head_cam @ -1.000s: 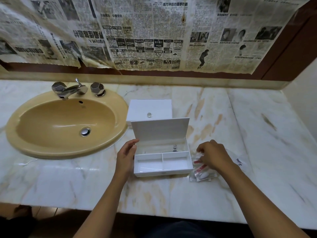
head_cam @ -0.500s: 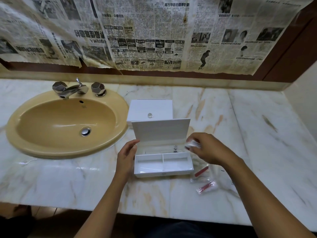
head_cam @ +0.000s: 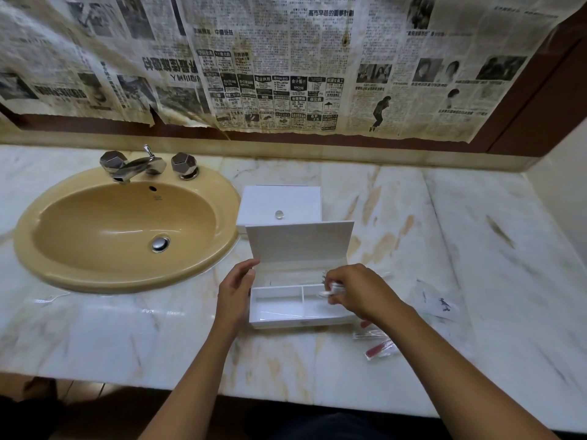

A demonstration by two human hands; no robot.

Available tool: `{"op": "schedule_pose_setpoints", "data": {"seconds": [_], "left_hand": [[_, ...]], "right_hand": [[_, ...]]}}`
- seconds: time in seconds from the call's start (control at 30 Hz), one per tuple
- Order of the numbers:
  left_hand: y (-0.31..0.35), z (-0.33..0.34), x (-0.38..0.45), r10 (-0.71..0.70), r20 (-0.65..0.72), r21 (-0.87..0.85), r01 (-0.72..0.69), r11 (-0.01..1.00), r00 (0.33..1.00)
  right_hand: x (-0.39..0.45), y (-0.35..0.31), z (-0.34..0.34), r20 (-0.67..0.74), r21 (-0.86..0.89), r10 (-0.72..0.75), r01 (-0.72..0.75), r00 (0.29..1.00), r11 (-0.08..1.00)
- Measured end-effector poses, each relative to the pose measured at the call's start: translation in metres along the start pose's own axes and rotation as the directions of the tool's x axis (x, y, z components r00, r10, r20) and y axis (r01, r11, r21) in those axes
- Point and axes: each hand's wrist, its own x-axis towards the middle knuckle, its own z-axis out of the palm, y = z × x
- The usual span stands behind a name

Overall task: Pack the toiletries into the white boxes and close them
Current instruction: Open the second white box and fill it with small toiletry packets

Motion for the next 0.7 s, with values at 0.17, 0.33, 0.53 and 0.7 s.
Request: {"op": "schedule_pose_setpoints", "data": {"seconds": [0.17, 0.33, 0.53, 0.7], "left_hand": [[-0.003, -0.001, 0.001, -0.004, 0.004, 0.012, 0.004, 1.0, 1.0], [-0.001, -0.001, 0.0, 0.005, 0.004, 0.025, -0.005, 1.0, 1.0], [-0.002, -0.001, 0.002, 0.005, -0.001, 0.031, -0.005, 1.0, 1.0], [-0.001, -0.001, 0.002, 0.005, -0.004, 0.047, -0.005, 0.999, 1.0]], "right_hand": [[0.003, 0.0, 0.002, 0.063, -0.016, 0.039, -0.038, 0.997, 0.999], [-0.001, 0.006, -0.002, 0.026, -0.008, -0.015, 0.015, 1.0, 1.0], [0.004, 0.014, -0.004, -0.012, -0.099, -0.053, 0.052, 0.999, 0.994], [0.007, 0.02, -0.005, -0.044, -0.092, -0.015, 0.011, 0.999, 0.996]]}}
